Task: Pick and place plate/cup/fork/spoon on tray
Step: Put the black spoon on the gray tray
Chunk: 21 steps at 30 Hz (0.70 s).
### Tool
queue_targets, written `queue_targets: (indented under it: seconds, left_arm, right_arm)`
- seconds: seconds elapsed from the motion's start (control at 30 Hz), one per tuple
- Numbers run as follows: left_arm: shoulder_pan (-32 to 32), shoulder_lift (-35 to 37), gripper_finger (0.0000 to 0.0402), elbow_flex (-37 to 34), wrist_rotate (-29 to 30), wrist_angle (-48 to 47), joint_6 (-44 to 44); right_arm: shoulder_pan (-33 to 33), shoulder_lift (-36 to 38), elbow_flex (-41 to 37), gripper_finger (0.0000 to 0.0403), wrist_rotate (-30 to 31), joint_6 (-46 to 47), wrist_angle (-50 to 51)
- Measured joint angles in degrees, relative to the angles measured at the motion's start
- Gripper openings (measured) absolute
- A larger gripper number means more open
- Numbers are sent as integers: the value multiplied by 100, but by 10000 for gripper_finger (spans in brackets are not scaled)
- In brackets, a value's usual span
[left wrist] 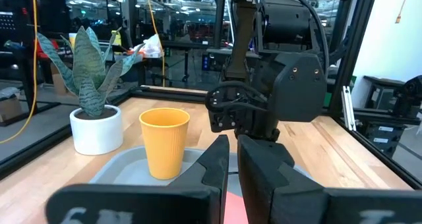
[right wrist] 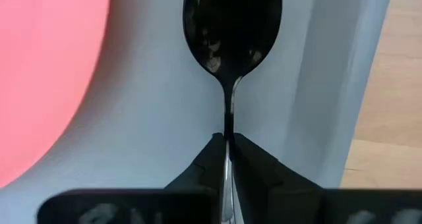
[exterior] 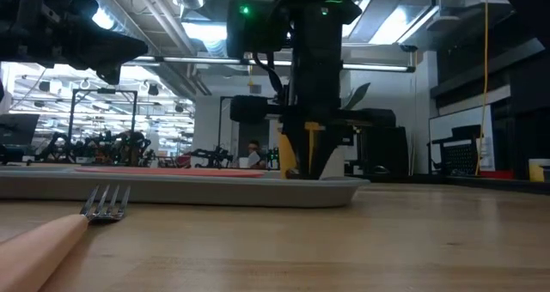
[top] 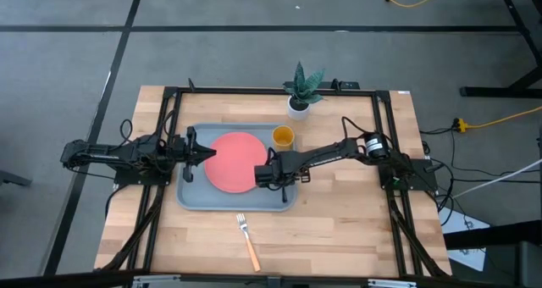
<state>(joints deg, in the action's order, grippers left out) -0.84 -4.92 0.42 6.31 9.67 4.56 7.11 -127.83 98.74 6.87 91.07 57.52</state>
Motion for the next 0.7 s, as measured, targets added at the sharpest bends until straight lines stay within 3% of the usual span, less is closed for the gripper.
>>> queue_targets:
  seconds: [0.7]
  left_arm:
    - [0,1,27,0,0,1,-17]
  right_arm:
    - [-4,0,2,32,59,-4,-164]
